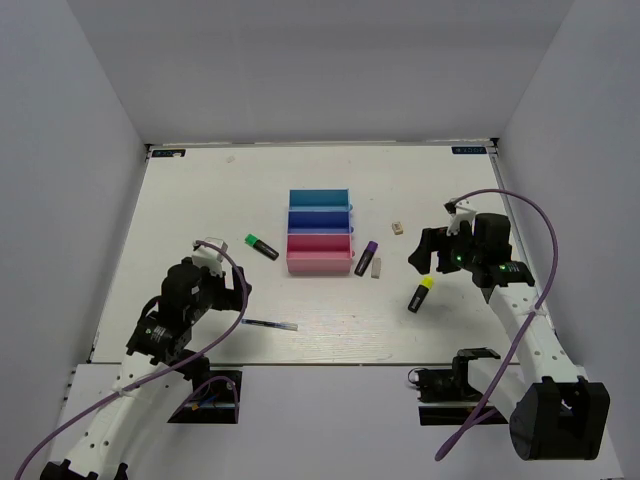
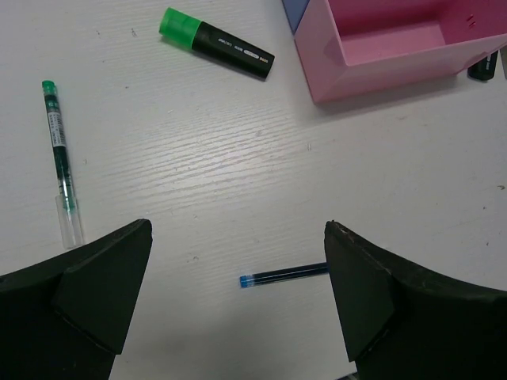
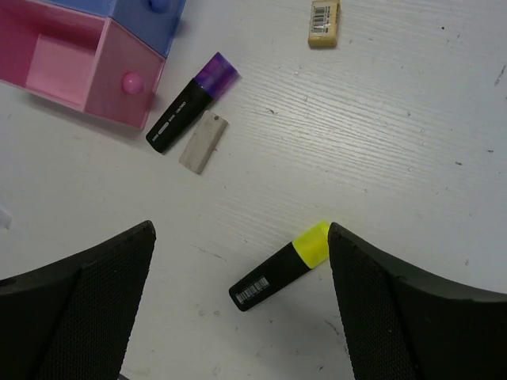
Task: Sort the stationery into containers
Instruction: Pick up the pen from the center of the board.
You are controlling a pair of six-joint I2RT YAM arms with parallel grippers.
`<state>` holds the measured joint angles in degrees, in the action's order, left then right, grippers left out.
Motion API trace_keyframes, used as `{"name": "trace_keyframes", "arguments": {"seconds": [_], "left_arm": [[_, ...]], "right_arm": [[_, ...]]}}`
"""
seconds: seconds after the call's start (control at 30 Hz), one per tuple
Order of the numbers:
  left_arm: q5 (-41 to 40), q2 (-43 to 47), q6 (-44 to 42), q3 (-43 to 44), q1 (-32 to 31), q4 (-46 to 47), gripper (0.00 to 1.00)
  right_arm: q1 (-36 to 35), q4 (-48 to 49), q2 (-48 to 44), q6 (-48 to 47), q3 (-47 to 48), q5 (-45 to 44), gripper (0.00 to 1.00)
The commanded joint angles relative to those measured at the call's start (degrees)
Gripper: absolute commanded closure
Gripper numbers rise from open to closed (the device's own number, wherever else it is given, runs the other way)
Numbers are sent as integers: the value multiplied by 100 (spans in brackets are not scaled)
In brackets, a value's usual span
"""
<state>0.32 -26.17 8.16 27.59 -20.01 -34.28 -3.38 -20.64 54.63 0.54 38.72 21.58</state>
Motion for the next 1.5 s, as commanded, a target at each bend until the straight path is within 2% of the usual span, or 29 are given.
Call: {"name": "trace_keyframes", "arguments": {"seconds": [0.0,0.1,0.17,0.2,0.3,0.33,0.37,0.4,0.43,0.47,0.5,0.53,0.6,0.63,0.67,0.77,0.8,0.83,0.87,0.9,0.93,0.97,1.0,1.03,1.07,1.1,1.17,1.33,1.47], "left_arm": [[47,7,-34,-35,-20,88,0],[30,-11,-8,-52,-20,97,4],[21,-45,-16,-70,-21,123,21],[21,-54,-8,-53,-20,132,40],[-5,-116,36,-61,-3,132,77],[-118,-125,80,-70,-12,115,97],[-267,-160,115,-70,-20,115,100],[-460,-247,263,-70,-20,106,100],[-680,-309,352,-61,-29,97,100],[-769,-457,553,0,-12,62,100],[-840,-694,642,105,-12,45,100],[-840,-1001,991,167,-3,62,90],[-980,-1397,1300,553,41,-131,48],[-1068,-2069,1806,676,41,-201,31],[-1225,-2311,2046,999,50,-480,25],[-1587,-3524,2907,1825,102,-746,21],[-1613,-3953,3267,2116,129,-816,21],[-1596,-4409,3418,2423,155,-808,21],[-1631,-4605,3742,2583,225,-843,23],[-1623,-5051,4076,3080,252,-1043,24],[-1718,-5256,4236,3268,261,-1141,24],[-1763,-5858,4777,3453,322,-1333,26],[-1754,-6055,4913,3611,331,-1449,27],[-1754,-6249,5071,4135,348,-1571,29],[-1720,-6790,5420,4323,366,-1790,29],[-1658,-6970,5502,4786,418,-1906,29],[-1413,-7521,5730,5122,428,-1959,29],[-1280,-8307,6030,5878,445,-2082,29],[-1254,-8641,6100,6047,437,-2223,27]], "right_arm": [[12,-88,-40,-395,57,161,9],[21,-439,-84,-1212,101,520,9],[21,-554,-75,-1723,92,522,9],[13,-668,-32,-1802,118,522,9],[21,-765,100,-1970,241,207,9],[21,-853,126,-2126,259,241,9],[13,-941,153,-2310,294,345,9],[-14,-1020,188,-2478,294,373,9],[-5,-934,171,-2357,285,521,27],[4,-924,205,-2252,294,601,78],[-5,-950,215,-2138,311,549,100],[-22,-889,171,-1989,329,409,100],[-32,-784,110,-1768,303,216,100],[-23,-679,48,-1689,277,145,34],[-23,-565,22,-1575,268,66,10],[-40,-520,-93,-1574,206,100,9],[-40,-528,-128,-1513,215,109,21],[-58,-511,-128,-1452,215,101,44],[-58,-485,-102,-1399,215,-21,73],[-58,-493,-102,-1381,224,-23,80],[-58,-519,-76,-1381,250,-31,80],[-49,-537,-49,-1346,259,-118,80],[-49,-528,-40,-1328,268,-137,76],[-58,-546,-40,-1337,276,-137,73],[-58,-546,-75,-1354,285,-172,70],[-58,-537,-75,-1337,268,-198,69],[-58,-537,-110,-1345,276,-216,66],[-58,-528,-172,-1337,259,-295,64],[-40,-476,-181,-1319,259,-330,64]]}}
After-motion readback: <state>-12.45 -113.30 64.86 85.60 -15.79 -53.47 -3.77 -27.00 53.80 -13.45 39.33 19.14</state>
